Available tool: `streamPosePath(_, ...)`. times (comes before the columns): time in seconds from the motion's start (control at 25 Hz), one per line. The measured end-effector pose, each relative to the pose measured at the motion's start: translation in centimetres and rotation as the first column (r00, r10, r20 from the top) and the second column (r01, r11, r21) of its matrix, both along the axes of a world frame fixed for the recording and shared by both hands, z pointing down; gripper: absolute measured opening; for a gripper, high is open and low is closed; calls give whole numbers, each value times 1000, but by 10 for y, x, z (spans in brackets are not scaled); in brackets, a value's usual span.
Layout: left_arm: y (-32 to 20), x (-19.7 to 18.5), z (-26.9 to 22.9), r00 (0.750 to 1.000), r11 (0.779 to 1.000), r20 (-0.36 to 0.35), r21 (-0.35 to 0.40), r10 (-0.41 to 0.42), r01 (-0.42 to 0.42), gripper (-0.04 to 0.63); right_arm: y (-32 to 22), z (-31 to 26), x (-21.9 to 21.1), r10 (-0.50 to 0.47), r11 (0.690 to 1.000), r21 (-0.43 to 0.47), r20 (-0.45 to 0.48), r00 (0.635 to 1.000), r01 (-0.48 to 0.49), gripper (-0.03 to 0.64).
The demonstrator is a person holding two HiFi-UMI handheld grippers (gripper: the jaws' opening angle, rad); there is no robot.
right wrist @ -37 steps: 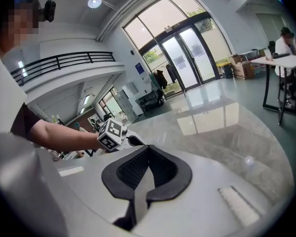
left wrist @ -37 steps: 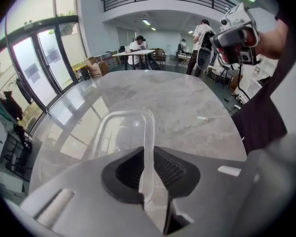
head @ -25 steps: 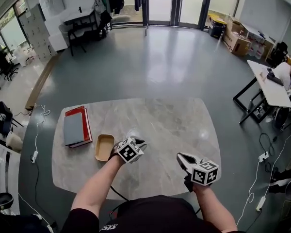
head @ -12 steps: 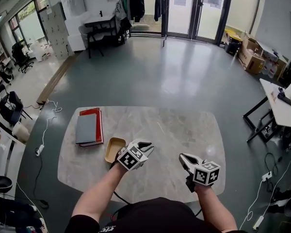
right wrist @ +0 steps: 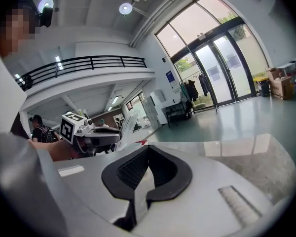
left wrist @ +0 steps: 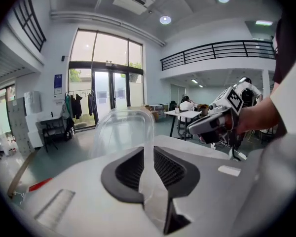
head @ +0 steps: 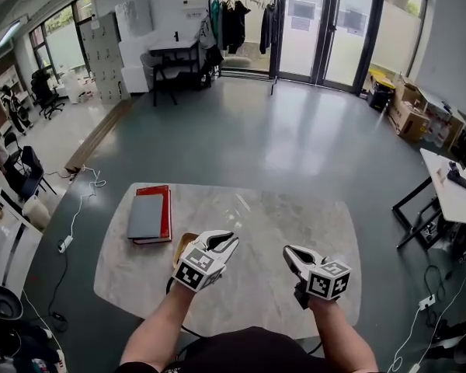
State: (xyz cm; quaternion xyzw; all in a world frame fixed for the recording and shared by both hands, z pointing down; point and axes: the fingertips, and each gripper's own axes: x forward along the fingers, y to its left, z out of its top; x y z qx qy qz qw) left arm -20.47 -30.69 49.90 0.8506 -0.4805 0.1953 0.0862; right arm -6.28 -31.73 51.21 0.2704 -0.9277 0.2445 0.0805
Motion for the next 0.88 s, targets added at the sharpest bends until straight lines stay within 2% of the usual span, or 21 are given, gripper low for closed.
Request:
streamPosePath(0.16,8,-15,-22,999,998,-31,50,-41,42,63,-3,-24,2,14,999,46,34,999,-15,14)
streamPosePath(0.48,12,-52,-49,993,986,-19,115,-116,117,63,-6,-64,14,22,990,137,61,998,-30,14)
streamPosePath(0.64,16,-61,-62,991,981,-9,139,-136,136,63,-2,-75,18,14,984,177,71,997,-26,14)
streamPosePath(0.88,19,-68,-77,988,972,-42,176,-151,156,63,4,-81,16,14,975,219,56,998,-26,12)
